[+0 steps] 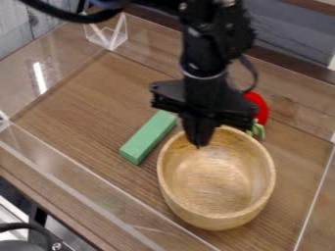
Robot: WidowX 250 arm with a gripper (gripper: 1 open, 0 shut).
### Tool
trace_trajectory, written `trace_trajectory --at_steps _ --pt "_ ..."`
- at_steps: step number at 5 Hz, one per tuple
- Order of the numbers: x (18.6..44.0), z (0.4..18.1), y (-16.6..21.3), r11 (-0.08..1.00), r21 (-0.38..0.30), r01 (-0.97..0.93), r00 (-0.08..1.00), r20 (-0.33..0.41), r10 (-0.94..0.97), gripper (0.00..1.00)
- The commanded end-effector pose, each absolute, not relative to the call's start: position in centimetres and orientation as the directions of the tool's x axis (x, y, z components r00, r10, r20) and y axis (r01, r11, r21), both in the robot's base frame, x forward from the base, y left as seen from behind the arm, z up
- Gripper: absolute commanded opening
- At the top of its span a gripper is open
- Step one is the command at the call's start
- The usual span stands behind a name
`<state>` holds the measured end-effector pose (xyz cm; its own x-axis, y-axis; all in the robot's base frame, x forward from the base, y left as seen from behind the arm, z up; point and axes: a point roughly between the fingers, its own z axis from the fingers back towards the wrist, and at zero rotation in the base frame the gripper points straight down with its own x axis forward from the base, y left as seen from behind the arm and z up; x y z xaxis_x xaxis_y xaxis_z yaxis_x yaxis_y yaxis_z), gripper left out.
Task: Put the green block in the brown bowl
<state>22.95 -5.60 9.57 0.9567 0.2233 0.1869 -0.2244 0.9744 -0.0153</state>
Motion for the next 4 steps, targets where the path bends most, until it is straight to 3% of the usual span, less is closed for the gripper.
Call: trace_trajectory --at_steps 1,4 --pt "23.4 10.2 -6.4 0.970 -0.032 -0.242 0.946 0.215 0.243 0.00" --pt "23.3 8.6 -5.4 0.970 -0.010 -0.245 0.949 0.205 0.242 0.00"
